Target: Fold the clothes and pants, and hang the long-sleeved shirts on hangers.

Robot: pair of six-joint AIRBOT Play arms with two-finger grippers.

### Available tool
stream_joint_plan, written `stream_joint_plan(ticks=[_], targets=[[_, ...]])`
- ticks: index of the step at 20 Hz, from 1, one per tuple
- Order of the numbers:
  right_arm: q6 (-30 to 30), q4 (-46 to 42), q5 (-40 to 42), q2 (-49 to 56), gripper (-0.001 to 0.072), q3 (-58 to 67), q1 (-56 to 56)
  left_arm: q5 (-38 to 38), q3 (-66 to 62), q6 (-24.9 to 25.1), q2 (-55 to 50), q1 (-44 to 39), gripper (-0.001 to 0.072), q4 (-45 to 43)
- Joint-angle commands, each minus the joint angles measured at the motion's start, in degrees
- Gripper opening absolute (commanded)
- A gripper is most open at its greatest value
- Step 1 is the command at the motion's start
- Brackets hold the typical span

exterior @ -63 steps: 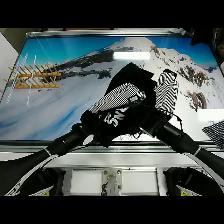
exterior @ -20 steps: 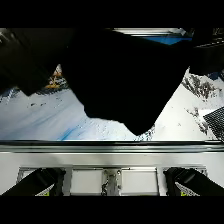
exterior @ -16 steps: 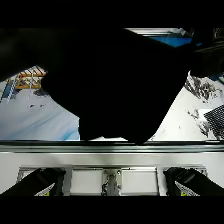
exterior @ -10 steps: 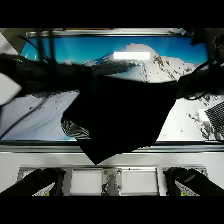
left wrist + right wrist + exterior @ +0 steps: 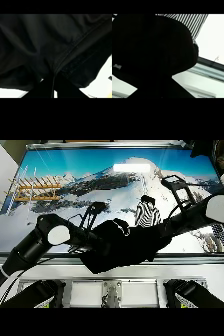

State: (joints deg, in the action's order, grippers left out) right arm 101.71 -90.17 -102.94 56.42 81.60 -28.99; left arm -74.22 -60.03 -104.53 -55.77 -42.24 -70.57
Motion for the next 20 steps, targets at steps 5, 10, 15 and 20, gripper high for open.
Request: stream_joint_plan(ticks=[5, 10, 15, 20], targets=[[3.17, 0.46, 2.36, -2.47, 0.0029, -9.27, -0.85, 4.2, 5.84, -1.92, 6.62, -1.36, 0.0017, 1.79], [3.21, 0.48, 2.32, -2.47, 0.0029, -9.27, -0.85, 4.33, 5.81, -2.03, 10.1, -1.36, 0.0466, 1.86], [3.3, 0.44, 2.1, -2.45, 0.0031, -9.27, -0.85, 8.28, 5.03, -1.99, 14.97, 3.37, 0.0696, 4.55], [3.28, 0.44, 2.01, -2.43, 0.0031, -9.27, -0.83, 7.56, 1.95, 1.05, 15.89, 17.4, 0.0696, 4.07]])
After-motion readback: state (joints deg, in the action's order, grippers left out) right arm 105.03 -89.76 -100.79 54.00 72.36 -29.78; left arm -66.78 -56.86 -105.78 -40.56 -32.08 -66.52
